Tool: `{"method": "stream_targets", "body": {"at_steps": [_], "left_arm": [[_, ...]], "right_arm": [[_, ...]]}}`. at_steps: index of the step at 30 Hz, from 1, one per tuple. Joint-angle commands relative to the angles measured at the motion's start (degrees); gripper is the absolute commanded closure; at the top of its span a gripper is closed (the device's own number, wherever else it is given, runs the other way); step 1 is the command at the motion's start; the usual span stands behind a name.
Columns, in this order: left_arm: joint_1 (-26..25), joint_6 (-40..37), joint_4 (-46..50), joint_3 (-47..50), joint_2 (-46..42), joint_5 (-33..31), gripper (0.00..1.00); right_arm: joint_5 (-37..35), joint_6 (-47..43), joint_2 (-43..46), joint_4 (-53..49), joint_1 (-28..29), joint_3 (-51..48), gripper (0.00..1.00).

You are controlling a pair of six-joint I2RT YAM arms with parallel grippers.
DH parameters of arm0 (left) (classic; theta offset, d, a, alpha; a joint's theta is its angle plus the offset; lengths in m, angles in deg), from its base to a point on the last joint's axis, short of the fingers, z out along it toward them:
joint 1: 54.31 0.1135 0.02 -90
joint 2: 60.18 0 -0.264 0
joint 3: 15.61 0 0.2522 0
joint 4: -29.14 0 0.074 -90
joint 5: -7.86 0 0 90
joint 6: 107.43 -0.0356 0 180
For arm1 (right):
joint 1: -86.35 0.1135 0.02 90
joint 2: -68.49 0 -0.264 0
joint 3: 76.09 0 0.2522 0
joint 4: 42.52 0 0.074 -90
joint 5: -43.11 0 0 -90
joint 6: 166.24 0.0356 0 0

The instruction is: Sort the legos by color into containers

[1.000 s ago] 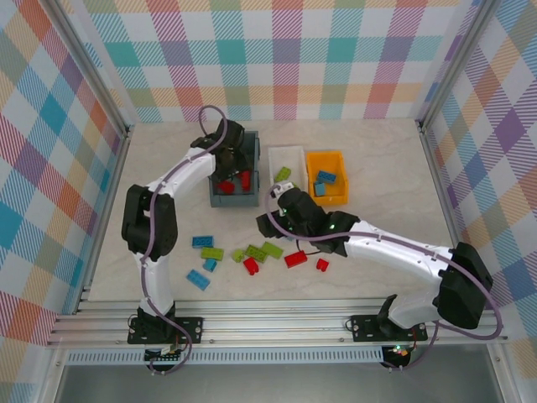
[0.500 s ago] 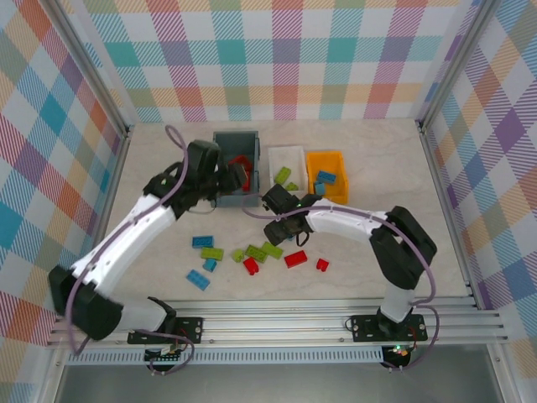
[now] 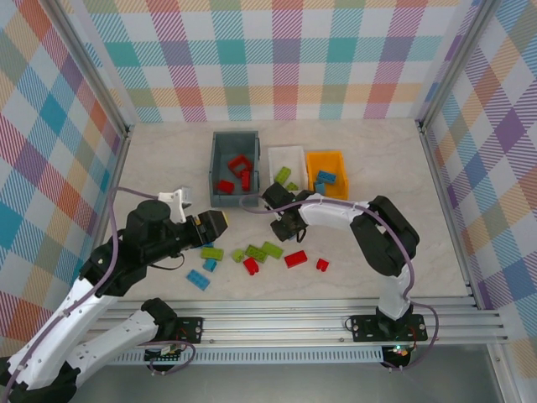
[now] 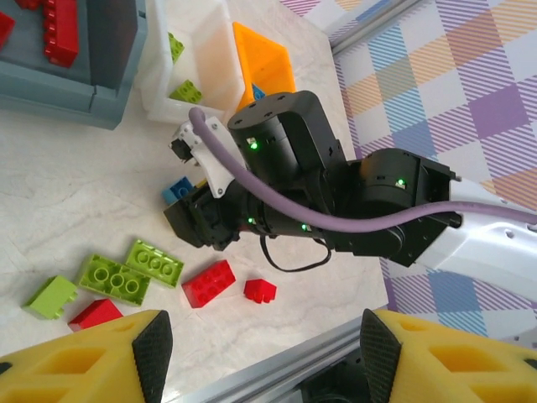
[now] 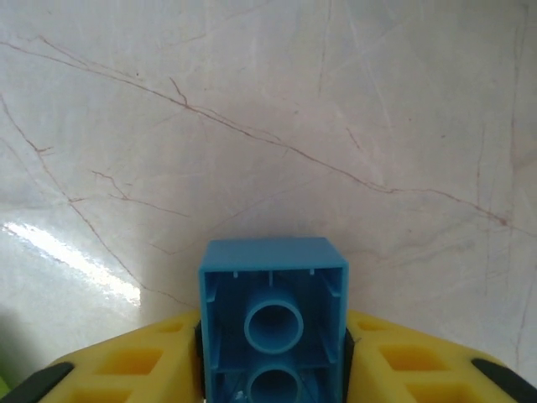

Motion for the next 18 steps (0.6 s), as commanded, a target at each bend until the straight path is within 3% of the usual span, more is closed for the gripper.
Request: {"method": "stream_targets", "body": {"at_steps": [1,6,10,13,18], "left_arm": [[-0.6,1.5,0.6,0.8,0.5,1.7,0.37],[-0.7,2.8,-6.0,1.7,6.1,4.9,0.37],[-4.2,3.2,-11.4,0.4,12.7,3.4,0.38],[-9.5,1.6,-12.4,-3.7,18.4,-2.3,0.38],[-21.0,-3.7,-10.1,-12.2,26.1,-17.8,0.39]], "right_arm": [[-1.9,1.6,6.5,0.8,-0.6,-2.1,0.62],[-0.4,6.9,19.1,1.3,-8.2,-5.6,0.64],[0.6,8.1,19.4,-0.8,-15.9,-3.8,0.64],[-1.0,9.3,14.2,-4.6,-20.4,1.8,0.63],[-5.4,10.6,6.0,-9.2,-23.2,10.5,0.62]]}}
